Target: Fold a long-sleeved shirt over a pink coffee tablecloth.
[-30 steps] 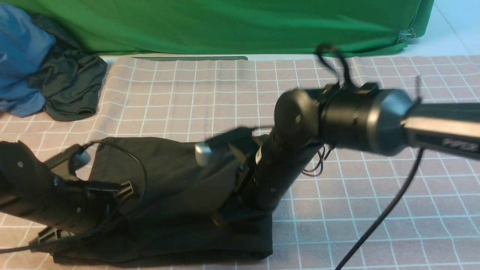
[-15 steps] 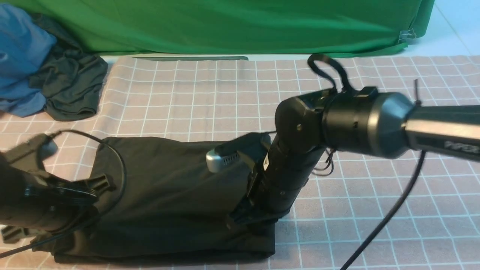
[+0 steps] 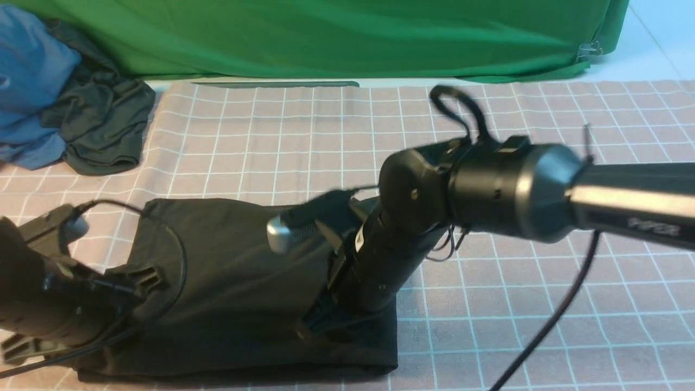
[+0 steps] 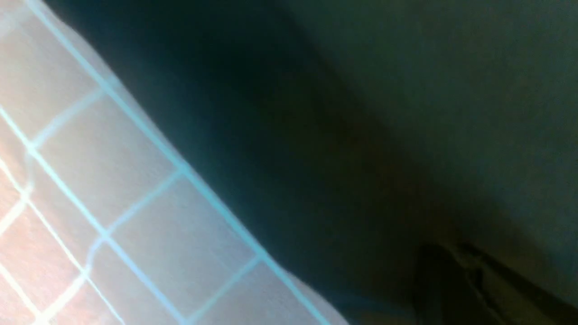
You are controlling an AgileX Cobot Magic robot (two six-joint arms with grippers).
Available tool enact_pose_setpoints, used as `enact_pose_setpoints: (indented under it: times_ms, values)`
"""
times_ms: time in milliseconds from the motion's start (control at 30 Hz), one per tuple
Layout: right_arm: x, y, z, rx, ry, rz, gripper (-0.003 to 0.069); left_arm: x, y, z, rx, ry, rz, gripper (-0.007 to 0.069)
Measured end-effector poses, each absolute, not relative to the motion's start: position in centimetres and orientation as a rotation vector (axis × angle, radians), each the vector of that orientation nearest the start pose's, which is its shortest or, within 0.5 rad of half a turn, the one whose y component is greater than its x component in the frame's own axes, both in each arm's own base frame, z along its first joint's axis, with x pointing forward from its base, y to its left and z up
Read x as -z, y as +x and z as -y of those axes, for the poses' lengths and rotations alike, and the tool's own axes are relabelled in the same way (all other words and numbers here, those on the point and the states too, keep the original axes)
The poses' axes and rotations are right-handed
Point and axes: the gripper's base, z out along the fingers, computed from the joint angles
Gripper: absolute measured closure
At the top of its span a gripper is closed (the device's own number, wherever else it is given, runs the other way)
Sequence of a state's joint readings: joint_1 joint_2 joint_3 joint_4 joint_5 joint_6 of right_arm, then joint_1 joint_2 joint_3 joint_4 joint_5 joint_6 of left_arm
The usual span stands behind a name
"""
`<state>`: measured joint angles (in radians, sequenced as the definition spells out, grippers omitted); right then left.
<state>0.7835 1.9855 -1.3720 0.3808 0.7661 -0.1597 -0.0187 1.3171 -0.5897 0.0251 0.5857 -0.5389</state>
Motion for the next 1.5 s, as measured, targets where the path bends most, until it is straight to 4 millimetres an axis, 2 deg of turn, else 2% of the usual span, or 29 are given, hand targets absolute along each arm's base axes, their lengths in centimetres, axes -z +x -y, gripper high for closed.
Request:
enact_pose_setpoints:
  times_ms: [233,433,533,633,733,833,933,1067,1200,1400,1500]
  values:
    - [-17.3,26.8,-29.6,-0.483,-1.051,-2.788,0.0623,-18.8,20.8,-1.0,-0.085,-0.756,-2.702,0.0611]
    - [-17.3,26.7,-29.3,-0.457,-1.057,-2.81,0.0623,-18.8,20.5,-1.3,-0.142,-0.773,-2.723,0.0611]
    - [-18.2,26.5,-29.1,-0.452,-1.071,-2.801,0.0623,-19.0,20.4,-1.3,-0.149,-0.772,-2.721,0.0611]
    - [-19.7,26.3,-28.9,-0.469,-1.066,-2.766,0.0623,-20.0,20.7,-1.1,-0.09,-0.784,-2.692,0.0611]
    - [-20.8,26.0,-28.9,-0.519,-1.055,-2.745,0.0623,-21.3,21.5,-0.4,0.048,-0.782,-2.646,0.0611]
    - [-20.6,25.8,-29.4,-0.57,-1.08,-2.73,0.0623,-22.0,22.7,0.6,0.222,-0.768,-2.588,0.0611]
    - [-19.8,25.9,-29.9,-0.582,-1.094,-2.727,0.0623,-21.4,23.6,1.0,0.288,-0.755,-2.586,0.0611]
    - [-17.9,25.9,-30.0,-0.541,-1.141,-2.776,0.0623,-19.2,24.6,1.0,0.256,-0.748,-2.666,0.0611]
    - [-16.6,26.1,-29.2,-0.444,-1.143,-2.867,0.0623,-17.9,24.8,0.8,0.199,-0.749,-2.719,0.0611]
    - [-17.5,26.2,-27.6,-0.352,-1.154,-2.933,0.0623,-18.7,24.9,0.3,0.131,-0.767,-2.689,0.0611]
    - [-19.8,26.6,-27.2,-0.363,-1.127,-2.859,0.0623,-21.2,26.0,0.5,0.182,-0.742,-2.61,0.0611]
